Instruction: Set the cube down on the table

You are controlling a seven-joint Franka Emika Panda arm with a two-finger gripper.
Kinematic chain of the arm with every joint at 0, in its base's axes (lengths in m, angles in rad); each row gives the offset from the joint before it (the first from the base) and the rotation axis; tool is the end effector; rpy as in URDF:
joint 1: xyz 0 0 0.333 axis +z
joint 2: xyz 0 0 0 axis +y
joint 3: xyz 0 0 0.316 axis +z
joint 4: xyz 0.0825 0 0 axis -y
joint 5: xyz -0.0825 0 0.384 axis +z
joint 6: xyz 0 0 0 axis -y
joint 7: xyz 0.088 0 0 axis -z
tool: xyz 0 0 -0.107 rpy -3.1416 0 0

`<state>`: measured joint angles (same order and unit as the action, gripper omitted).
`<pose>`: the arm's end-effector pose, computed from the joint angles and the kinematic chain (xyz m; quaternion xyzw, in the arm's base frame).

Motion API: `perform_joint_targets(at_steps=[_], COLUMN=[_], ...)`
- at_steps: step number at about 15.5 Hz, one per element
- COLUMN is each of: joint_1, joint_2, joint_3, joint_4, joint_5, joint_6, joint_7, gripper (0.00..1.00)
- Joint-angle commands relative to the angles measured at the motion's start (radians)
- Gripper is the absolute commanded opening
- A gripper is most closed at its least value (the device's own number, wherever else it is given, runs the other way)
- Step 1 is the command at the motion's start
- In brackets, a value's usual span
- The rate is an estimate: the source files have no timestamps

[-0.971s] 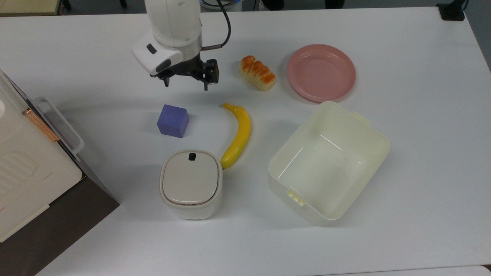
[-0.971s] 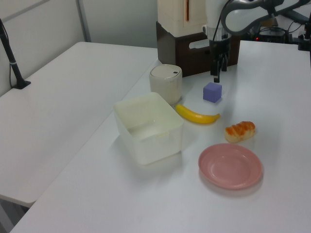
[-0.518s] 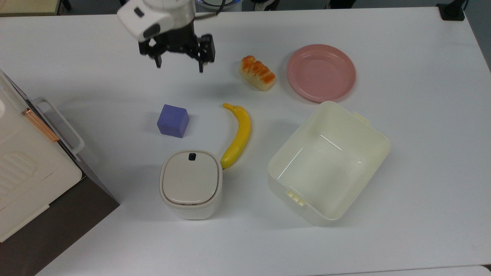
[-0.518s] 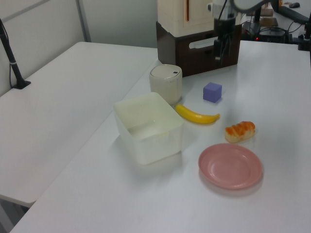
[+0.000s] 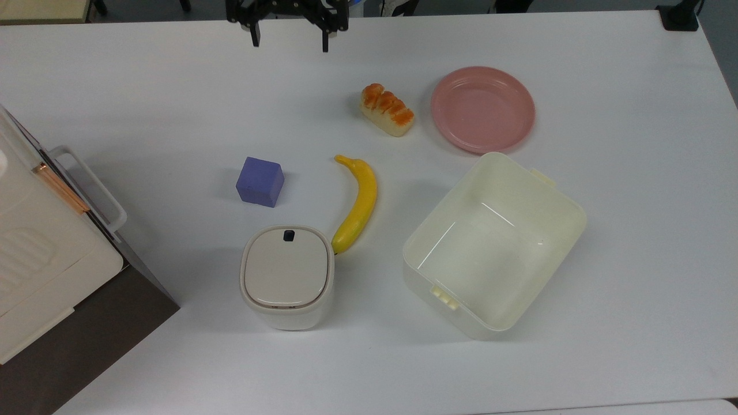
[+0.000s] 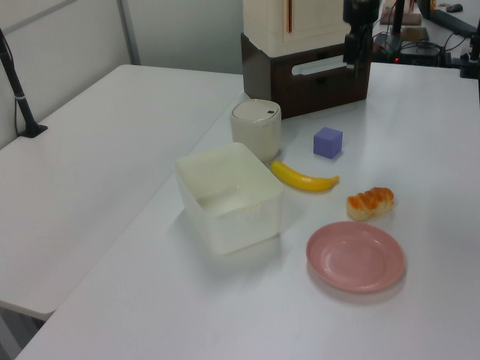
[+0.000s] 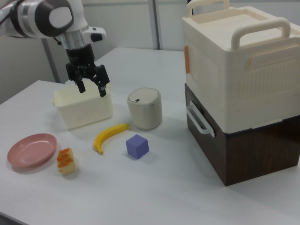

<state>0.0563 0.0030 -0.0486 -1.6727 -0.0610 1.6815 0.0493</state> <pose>0.5626 -0.0015 0.5843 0.9994 -0.0175 0.0038 0.0303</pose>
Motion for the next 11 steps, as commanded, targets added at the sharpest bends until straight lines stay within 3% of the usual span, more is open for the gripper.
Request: perform_joint_targets(at_steps=[1, 11], joint_1=[0.0, -0.001], joint_2=[-0.023, -0.029], joint_3=[-0.01, -0.01], joint_4=[0.008, 0.014], joint_5=[0.015, 0.023], joint_6=[-0.031, -0.031], joint_7=[0.014, 0.015], gripper=[1.0, 1.0])
